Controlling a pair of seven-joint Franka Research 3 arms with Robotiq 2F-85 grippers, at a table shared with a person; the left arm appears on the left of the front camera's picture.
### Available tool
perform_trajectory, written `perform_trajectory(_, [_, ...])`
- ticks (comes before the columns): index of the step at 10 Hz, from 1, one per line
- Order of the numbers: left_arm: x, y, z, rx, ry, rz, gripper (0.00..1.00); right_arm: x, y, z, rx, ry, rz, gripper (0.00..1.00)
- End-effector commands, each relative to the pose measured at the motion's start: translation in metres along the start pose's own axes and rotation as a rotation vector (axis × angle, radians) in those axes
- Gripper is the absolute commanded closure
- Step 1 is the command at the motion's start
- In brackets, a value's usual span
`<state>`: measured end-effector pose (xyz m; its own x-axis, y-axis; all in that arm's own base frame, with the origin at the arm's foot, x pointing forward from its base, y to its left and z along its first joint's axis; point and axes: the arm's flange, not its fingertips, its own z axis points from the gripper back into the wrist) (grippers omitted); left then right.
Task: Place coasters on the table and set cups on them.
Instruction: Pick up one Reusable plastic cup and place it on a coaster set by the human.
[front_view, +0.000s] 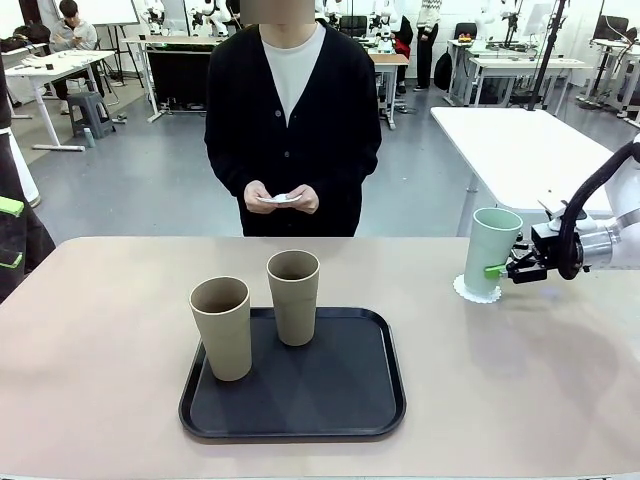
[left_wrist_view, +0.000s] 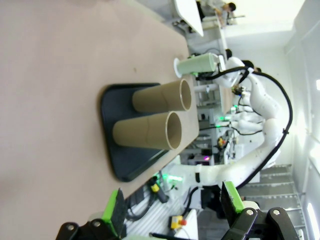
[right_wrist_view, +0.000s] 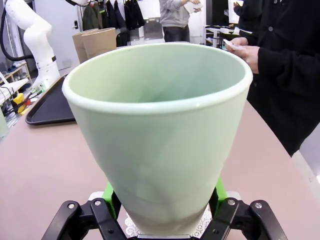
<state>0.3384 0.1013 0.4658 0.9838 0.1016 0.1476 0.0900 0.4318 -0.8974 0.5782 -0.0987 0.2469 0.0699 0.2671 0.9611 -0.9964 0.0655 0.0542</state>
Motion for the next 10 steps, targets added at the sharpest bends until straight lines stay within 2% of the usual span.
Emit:
perform_trajectory(1, [0.0003, -0.0009, 0.0015, -0.009, -0.004, -0.006, 0.0, -0.0037, -0.0038, -0.0055, -0.018, 0.002, 0.012, 0.18])
perform_trajectory(6, [0.0003, -0.0009, 0.0015, -0.009, -0.004, -0.006, 0.0, -0.007, -0.0099, -0.0089, -0.005, -0.024, -0.028, 0.18])
perform_trajectory(7, [0.0003, -0.0009, 0.0015, -0.009, -0.004, -0.006, 0.0, -0.0072, -0.0103, -0.0088, 0.005, -0.024, -0.031, 0.0])
perform_trajectory(10, [0.0003, -0.0009, 0.0015, -0.009, -0.004, -0.006, 0.0, -0.0074, -0.0073, -0.0046, 0.002, 0.041, -0.05, 0.0])
